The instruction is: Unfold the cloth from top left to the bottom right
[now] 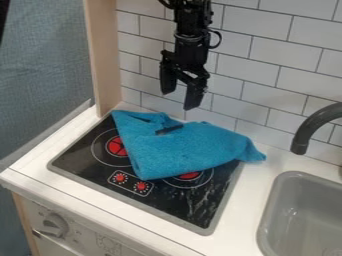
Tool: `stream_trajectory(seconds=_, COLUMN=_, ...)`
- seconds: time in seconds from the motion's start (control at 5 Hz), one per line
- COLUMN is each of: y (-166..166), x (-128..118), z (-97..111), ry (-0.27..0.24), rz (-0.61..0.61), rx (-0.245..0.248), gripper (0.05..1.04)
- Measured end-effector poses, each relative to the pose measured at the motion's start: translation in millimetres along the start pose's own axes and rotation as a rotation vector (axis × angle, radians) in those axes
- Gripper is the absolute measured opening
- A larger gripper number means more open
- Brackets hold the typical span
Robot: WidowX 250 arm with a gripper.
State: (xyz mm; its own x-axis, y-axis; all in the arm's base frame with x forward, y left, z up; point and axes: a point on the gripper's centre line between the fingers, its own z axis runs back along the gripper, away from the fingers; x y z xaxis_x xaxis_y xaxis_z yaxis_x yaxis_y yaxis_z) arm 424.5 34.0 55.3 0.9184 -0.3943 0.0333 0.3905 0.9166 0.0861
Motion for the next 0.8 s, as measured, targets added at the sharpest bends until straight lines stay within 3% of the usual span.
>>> stream_trajectory(seconds=0.2, y=-6, x=-7, z=-21, ry=0.054, rz=0.005, rx=-0.025, gripper=1.0)
stream_trajectory(seconds=0.6, y=-23, x=-40, z=-53, ry=0.169, rz=0.033, rx=-0.022, gripper=1.0)
stream_trajectory(seconds=0.8, y=-24, x=-46, z=-59, ry=0.185, rz=0.032, rx=-0.007, gripper=0.999)
